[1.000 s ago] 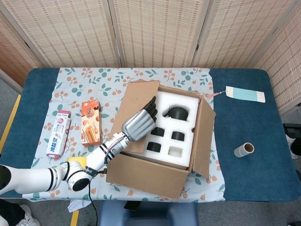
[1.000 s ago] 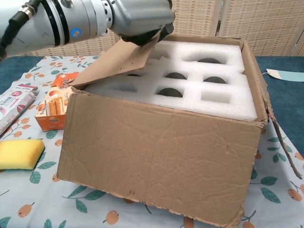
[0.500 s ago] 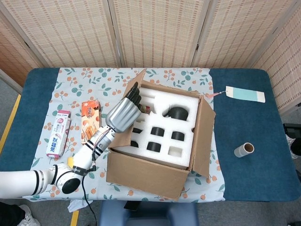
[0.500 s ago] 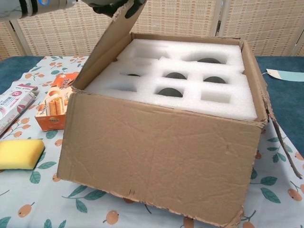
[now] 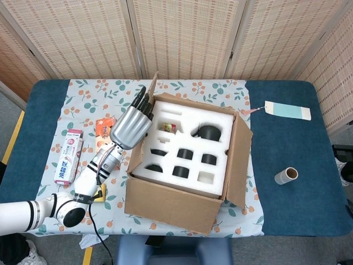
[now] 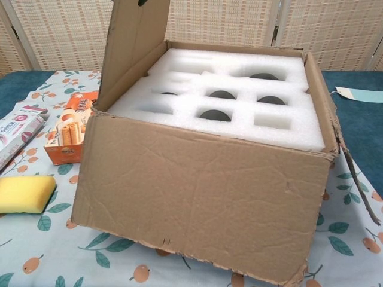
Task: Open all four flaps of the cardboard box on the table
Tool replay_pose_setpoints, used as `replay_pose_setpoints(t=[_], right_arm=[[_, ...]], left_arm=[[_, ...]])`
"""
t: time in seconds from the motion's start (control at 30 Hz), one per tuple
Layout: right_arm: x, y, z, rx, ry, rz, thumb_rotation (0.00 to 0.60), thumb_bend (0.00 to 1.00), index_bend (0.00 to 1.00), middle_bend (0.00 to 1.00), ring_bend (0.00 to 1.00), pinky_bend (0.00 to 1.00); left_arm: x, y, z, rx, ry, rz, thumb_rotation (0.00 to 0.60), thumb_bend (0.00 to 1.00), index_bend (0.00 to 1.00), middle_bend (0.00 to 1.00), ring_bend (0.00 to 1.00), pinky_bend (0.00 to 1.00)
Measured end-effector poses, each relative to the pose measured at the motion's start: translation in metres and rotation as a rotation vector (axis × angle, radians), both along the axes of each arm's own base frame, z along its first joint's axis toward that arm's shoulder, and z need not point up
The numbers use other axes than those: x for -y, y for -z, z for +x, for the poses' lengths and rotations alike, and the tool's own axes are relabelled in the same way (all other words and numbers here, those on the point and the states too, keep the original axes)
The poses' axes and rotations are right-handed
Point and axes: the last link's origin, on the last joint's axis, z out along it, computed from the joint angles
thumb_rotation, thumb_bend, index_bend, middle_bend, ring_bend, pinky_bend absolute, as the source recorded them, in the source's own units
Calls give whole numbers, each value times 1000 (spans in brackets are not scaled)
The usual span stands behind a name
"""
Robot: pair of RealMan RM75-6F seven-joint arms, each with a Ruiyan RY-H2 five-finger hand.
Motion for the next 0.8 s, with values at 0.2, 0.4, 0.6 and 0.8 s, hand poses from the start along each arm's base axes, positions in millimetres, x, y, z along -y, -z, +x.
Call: replay_pose_setpoints(t=[0.2,0.4,0.6,0.8], right_arm=[[1,2,1,-5,6,4,329,346,328,0,0,0],[3,4,2,-12,8,10,330,346,327,0,0,0],[3,5,3,-14,7,9,326,347,327,0,0,0],[3,5,2,-15,10,11,329,346,325,0,0,0]], left_arm=[[-2,-11,-4,26,-15,41,600,989,340,264,137,71],[-2,-20,-12,33,-41,59,600,989,341,264,138,70],[-5,-26,-20,42,-71,80,600,988,341,260,136,66],[-11,-35,-33,47,-128,124,600,988,336,249,124,53]])
